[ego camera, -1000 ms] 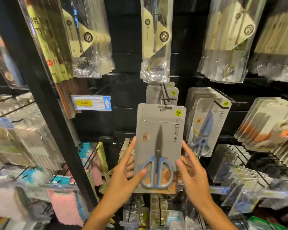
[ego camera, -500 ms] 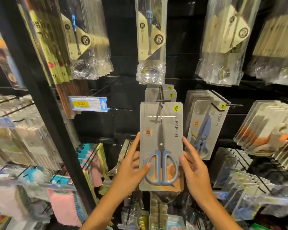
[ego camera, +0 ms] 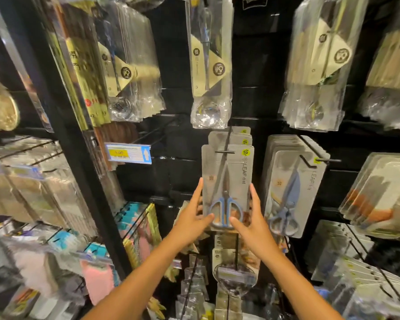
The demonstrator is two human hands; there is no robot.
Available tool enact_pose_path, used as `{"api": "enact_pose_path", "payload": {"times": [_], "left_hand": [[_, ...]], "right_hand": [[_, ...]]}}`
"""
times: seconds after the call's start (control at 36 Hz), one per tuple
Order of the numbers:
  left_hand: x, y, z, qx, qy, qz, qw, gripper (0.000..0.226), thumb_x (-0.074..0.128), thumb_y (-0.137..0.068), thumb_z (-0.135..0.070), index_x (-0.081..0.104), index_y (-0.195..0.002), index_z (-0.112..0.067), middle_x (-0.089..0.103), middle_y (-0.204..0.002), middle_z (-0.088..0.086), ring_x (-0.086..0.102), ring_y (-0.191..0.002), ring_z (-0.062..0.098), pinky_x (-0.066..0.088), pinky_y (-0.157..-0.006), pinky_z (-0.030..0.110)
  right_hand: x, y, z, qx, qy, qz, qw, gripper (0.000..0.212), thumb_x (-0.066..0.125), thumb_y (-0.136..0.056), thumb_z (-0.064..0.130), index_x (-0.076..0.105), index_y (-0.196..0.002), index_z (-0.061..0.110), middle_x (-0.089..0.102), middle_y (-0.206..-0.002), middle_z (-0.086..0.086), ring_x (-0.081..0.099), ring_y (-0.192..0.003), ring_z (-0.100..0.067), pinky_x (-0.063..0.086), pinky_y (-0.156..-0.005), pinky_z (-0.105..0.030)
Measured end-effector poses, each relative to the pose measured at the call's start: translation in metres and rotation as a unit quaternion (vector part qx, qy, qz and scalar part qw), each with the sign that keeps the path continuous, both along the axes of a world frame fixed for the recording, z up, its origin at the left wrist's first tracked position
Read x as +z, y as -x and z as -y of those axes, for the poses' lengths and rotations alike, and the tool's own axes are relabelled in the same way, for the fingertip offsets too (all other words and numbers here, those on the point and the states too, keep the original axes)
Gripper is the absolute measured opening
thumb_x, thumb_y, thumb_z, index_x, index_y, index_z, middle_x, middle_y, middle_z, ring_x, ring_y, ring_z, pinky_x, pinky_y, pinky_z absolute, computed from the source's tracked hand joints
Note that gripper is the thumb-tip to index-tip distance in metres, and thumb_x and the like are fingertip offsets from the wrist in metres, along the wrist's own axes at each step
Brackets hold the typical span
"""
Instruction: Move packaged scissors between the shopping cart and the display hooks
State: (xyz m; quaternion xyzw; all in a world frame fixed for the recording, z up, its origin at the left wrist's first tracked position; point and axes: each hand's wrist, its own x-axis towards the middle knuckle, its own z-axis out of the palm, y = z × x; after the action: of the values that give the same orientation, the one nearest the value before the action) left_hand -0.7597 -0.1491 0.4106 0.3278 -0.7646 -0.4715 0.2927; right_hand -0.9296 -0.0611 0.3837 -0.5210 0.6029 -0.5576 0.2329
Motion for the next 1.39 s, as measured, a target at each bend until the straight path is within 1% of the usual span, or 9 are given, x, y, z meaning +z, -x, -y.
{"api": "enact_pose_path", "payload": {"times": [0.19,0.28,0.42,0.5,0.64,0.81,0.92,1.19,1.39], "left_hand": [[0.027,0.030,0.032,0.015,0.014,0.108,0.994,0.106,0.067,-0.094,-0.015,-0.017,-0.151,-0.046,0.038,-0.157,0.004,0.049,-0.136,0.023,0.043,-0.112,0.046],[0.028,0.035,0.037,0.040,0.018,0.113,0.993,0.106,0.068,-0.093,-0.016,-0.014,-0.153,-0.048,0.033,-0.161,0.003,0.047,-0.139,0.023,0.044,-0.111,0.045],[0.017,0.040,0.042,0.051,0.017,0.123,0.991,0.102,0.069,-0.093,-0.019,-0.009,-0.157,-0.038,0.037,-0.151,-0.006,0.047,-0.130,0.009,0.043,-0.100,0.023],[0.009,0.038,0.039,0.060,0.038,0.153,0.986,0.085,0.066,-0.095,-0.016,0.012,-0.159,-0.030,0.037,-0.153,-0.004,0.053,-0.108,-0.004,0.043,-0.089,0.007],[-0.016,0.017,0.025,0.072,0.086,0.213,0.971,0.080,0.066,-0.095,-0.023,0.018,-0.159,-0.026,0.025,-0.163,0.003,0.026,-0.149,0.020,0.027,-0.117,0.032],[-0.044,-0.032,-0.004,0.063,0.167,0.211,0.961,0.069,0.066,-0.095,-0.016,0.028,-0.152,-0.027,0.037,-0.150,-0.007,0.028,-0.135,-0.008,0.017,-0.103,-0.004],[-0.055,-0.077,-0.030,0.057,0.190,0.218,0.956,0.066,0.063,-0.095,-0.011,0.027,-0.146,-0.034,0.031,-0.144,-0.019,0.021,-0.130,-0.027,0.017,-0.107,-0.002],[-0.096,-0.228,-0.097,0.120,0.190,0.332,0.916,0.063,0.051,-0.101,-0.036,0.024,-0.157,-0.031,0.028,-0.160,-0.007,0.023,-0.146,0.010,0.024,-0.119,0.027],[-0.126,-0.324,-0.154,0.206,0.137,0.328,0.912,0.061,0.055,-0.100,-0.035,0.029,-0.155,-0.031,0.033,-0.157,-0.007,0.026,-0.141,0.003,0.011,-0.108,0.000]], "right_hand": [[0.009,0.015,0.040,-0.023,-0.014,0.032,0.999,0.100,0.070,-0.094,0.023,-0.004,-0.158,0.041,0.008,-0.168,0.012,0.034,-0.146,-0.012,0.035,-0.101,-0.019],[0.008,0.016,0.050,-0.019,-0.015,0.032,0.999,0.102,0.070,-0.094,0.021,-0.007,-0.159,0.038,0.000,-0.168,0.012,0.013,-0.154,-0.015,0.027,-0.105,-0.023],[-0.001,0.022,0.054,-0.032,-0.033,0.019,0.999,0.100,0.071,-0.093,0.024,-0.003,-0.160,0.034,0.008,-0.168,0.006,0.020,-0.151,-0.016,0.031,-0.098,-0.013],[-0.017,0.025,0.049,-0.038,-0.050,-0.007,0.998,0.097,0.070,-0.092,0.035,0.001,-0.160,0.032,0.002,-0.168,0.007,0.011,-0.154,-0.018,0.026,-0.118,-0.033],[-0.044,0.015,0.035,-0.027,-0.063,-0.029,0.997,0.088,0.068,-0.093,0.038,0.011,-0.160,0.033,0.002,-0.167,0.011,0.011,-0.154,-0.016,0.023,-0.122,-0.042],[-0.067,-0.003,0.021,0.038,-0.091,-0.092,0.991,0.066,0.063,-0.096,0.036,0.032,-0.154,0.030,0.028,-0.162,0.009,0.026,-0.149,-0.009,0.024,-0.121,-0.031],[-0.074,-0.026,0.012,0.088,-0.085,-0.169,0.978,0.054,0.061,-0.098,0.035,0.042,-0.148,0.034,0.043,-0.153,0.012,0.036,-0.144,-0.011,0.033,-0.118,-0.032],[-0.105,-0.127,-0.006,0.240,-0.088,-0.231,0.939,0.041,0.064,-0.097,0.030,0.057,-0.137,0.031,0.053,-0.134,0.019,0.049,-0.129,-0.008,0.042,-0.104,-0.026],[-0.118,-0.229,-0.015,0.352,-0.163,-0.282,0.878,0.042,0.057,-0.100,0.040,0.048,-0.140,0.037,0.044,-0.133,0.024,0.043,-0.129,0.000,0.038,-0.098,-0.017]]}}
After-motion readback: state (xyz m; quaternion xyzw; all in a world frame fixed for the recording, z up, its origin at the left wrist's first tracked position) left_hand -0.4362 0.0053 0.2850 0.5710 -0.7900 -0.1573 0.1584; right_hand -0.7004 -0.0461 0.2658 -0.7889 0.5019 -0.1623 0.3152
